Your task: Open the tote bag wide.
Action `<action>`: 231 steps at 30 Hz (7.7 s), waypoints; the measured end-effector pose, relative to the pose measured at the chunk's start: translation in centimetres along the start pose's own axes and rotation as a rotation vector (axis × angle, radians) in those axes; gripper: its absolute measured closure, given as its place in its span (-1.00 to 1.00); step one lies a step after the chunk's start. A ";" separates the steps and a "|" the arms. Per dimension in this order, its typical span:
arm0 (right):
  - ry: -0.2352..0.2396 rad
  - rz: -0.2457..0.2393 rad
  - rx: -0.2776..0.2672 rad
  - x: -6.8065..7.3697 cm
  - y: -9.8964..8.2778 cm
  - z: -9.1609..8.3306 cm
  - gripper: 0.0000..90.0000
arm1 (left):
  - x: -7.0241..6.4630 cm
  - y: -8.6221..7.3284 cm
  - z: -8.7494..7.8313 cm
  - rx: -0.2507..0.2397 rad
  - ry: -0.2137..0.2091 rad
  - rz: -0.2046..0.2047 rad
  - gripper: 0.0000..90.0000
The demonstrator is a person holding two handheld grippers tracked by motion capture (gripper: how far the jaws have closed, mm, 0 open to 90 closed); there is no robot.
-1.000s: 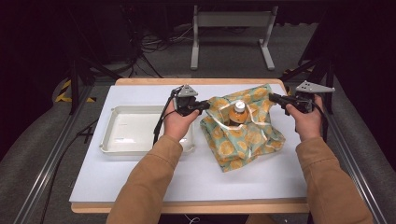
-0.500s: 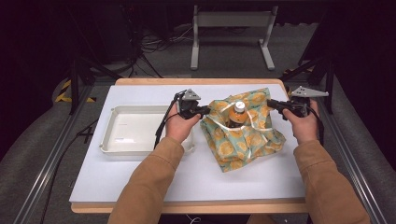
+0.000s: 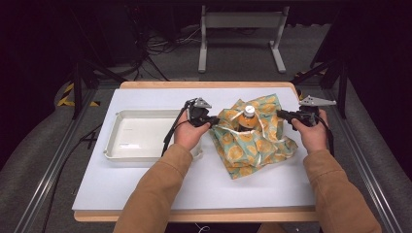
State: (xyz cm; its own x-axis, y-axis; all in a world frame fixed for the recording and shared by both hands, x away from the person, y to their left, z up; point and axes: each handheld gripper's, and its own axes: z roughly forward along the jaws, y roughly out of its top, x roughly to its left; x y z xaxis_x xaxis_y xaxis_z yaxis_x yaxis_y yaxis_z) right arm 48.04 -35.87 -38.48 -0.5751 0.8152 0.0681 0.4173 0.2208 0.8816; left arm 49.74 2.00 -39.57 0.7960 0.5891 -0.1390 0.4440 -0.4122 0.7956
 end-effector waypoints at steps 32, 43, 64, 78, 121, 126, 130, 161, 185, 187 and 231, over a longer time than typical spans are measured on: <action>0.074 -0.101 -0.115 4.1 0.0 -4.8 0.64 | -0.6 -0.6 0.2 0.054 -0.006 0.003 0.92; 0.162 -0.186 -0.099 7.4 -0.2 -3.7 0.76 | -0.9 -0.5 -0.3 0.031 -0.019 0.022 0.92; 0.137 -0.146 0.055 6.6 -2.6 2.3 0.81 | -1.0 -1.3 -0.2 0.030 -0.039 0.020 0.90; 0.094 -0.157 0.080 6.4 -3.6 3.0 0.20 | -2.8 -0.8 -3.4 -0.144 -0.045 0.033 -0.43; 0.247 -0.097 -0.075 11.6 -2.0 -1.8 0.29 | -9.2 -4.7 -9.5 -0.212 -0.258 0.080 -0.39; 0.286 -0.110 -0.050 12.8 -2.5 -0.9 0.17 | -9.1 -5.0 -8.9 -0.198 -0.259 0.069 -0.38; 0.316 -0.119 -0.020 13.4 -3.0 -0.3 0.26 | -9.1 -5.3 -8.1 -0.176 -0.267 0.067 -0.37; 0.364 -0.216 0.191 16.5 -6.3 3.3 0.44 | -8.9 -6.1 -4.7 -0.155 -0.295 0.048 -0.10; 0.371 -0.236 0.163 16.8 -6.4 3.1 0.35 | -8.2 -3.3 0.2 -0.130 -0.279 0.026 0.33; 0.372 -0.234 0.162 16.7 -6.4 3.1 0.35 | -8.1 -3.2 0.5 -0.105 -0.253 0.030 0.34; 0.370 -0.171 0.046 15.5 -4.5 1.0 0.45 | -6.0 -6.1 -0.5 0.038 -0.099 -0.045 0.97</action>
State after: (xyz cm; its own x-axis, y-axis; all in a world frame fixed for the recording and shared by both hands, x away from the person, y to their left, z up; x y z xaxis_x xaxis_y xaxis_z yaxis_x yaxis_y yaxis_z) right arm 37.91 -23.68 -41.88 -0.8497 0.5190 0.0929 0.3197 0.3670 0.8736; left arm 42.09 1.28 -43.29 0.8111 0.5367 -0.2328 0.4937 -0.4146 0.7644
